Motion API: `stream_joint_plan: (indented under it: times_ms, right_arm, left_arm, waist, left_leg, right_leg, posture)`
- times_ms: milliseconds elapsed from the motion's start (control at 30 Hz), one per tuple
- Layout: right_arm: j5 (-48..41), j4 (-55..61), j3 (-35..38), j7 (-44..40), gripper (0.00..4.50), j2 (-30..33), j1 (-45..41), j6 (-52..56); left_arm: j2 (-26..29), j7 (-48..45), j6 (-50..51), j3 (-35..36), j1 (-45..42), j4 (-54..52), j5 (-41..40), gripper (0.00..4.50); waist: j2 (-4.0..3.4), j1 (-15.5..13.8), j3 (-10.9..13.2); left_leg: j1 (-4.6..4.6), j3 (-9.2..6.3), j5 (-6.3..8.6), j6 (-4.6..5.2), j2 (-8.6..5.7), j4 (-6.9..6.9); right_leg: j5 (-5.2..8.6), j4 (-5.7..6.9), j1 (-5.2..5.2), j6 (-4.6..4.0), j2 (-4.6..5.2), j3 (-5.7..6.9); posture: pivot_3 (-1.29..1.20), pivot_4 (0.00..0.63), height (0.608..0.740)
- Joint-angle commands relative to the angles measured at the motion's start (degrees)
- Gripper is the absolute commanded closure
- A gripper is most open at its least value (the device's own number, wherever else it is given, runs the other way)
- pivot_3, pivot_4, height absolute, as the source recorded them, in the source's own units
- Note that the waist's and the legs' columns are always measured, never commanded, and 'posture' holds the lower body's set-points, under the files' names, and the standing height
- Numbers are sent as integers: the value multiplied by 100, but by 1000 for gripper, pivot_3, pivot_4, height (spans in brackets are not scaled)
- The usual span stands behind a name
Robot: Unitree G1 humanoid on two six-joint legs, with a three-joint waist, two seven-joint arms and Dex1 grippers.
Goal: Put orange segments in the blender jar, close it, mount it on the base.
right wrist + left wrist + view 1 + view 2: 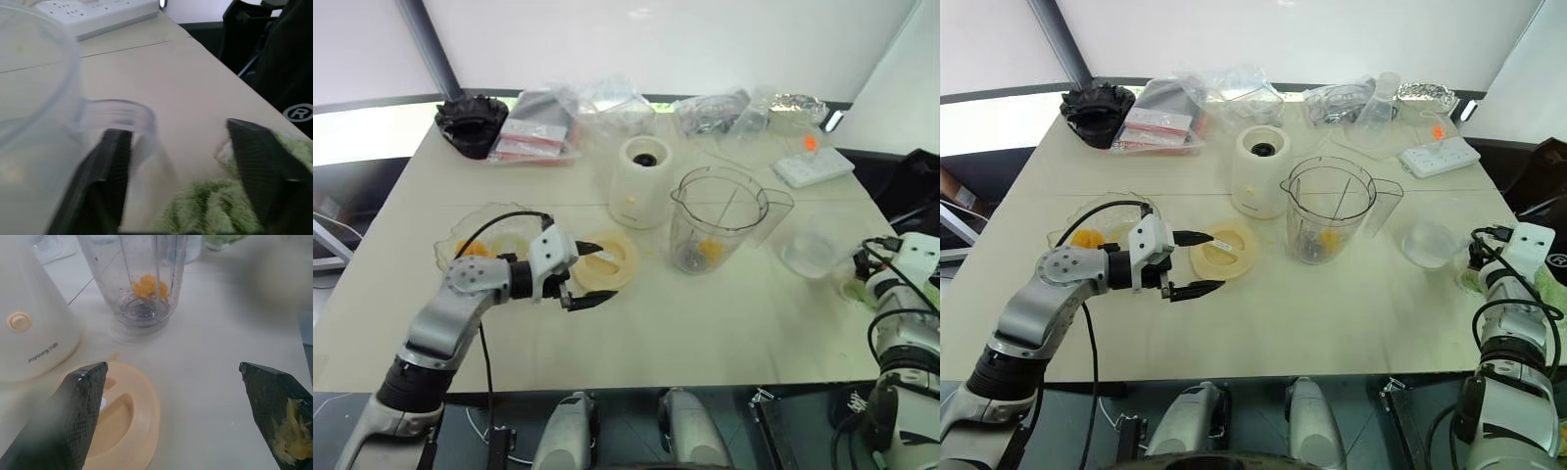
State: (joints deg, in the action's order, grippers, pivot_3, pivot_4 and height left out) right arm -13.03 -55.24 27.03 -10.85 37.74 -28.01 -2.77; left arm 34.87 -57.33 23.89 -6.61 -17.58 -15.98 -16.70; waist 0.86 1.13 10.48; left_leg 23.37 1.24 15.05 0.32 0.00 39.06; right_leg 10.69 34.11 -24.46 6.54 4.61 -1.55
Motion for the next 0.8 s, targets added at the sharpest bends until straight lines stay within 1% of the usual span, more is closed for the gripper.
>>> stream_joint_plan:
  times_ms: [33, 100, 233, 500, 600, 800]
  right_arm:
    - [6, -9, 16, 21, 3439, 149, -75, -155]
    - [-5, -18, -3, 25, 4429, 135, -78, -168]
    - [-36, -20, -38, 28, 4429, 93, -60, -185]
    - [-122, 72, -12, 42, 4429, -15, -4, -158]
    - [-448, 209, 231, 78, 4429, -172, -17, -44]
    - [-1135, 857, 707, 143, 4429, -551, 1, 373]
  left_arm:
    - [59, 38, -135, -7, -36, -140, 22, 0]
    - [61, 61, -164, -29, -32, -134, 49, 0]
    - [75, 84, -184, -53, -26, -139, 53, 0]
    - [119, 102, -216, -74, -45, -108, 52, 0]
    - [130, 101, -239, -94, -38, -93, 65, 0]
    - [88, 123, -259, -128, -10, -44, 61, 0]
  waist:
    - [0, -15, 0]
    - [0, -5, 0]
    - [4, -44, 1]
    - [4, -10, 1]
    - [4, -4, 1]
    - [3, 23, 2]
  left_leg:
    - [1, 0, 0, 0, -1, 0]
    - [2, 0, 0, 0, -1, 0]
    - [-1, -8, 0, 0, 0, 1]
    - [-2, -6, 0, 0, 1, 0]
    - [-2, -5, 0, 0, 3, 0]
    - [-2, -4, 0, 0, 6, 0]
  right_leg:
    - [0, -1, 0, 0, 1, 0]
    - [1, -3, 0, 1, 5, 0]
    - [1, -8, 12, 0, 5, 0]
    - [1, -9, 11, 0, 5, 0]
    - [1, -10, 11, 0, 5, 0]
    - [1, -9, 10, 0, 4, 0]
  posture:
    - [0, 150, 740]
    - [0, 150, 740]
    - [0, 150, 740]
    - [0, 150, 740]
    - [0, 150, 740]
    - [0, 150, 740]
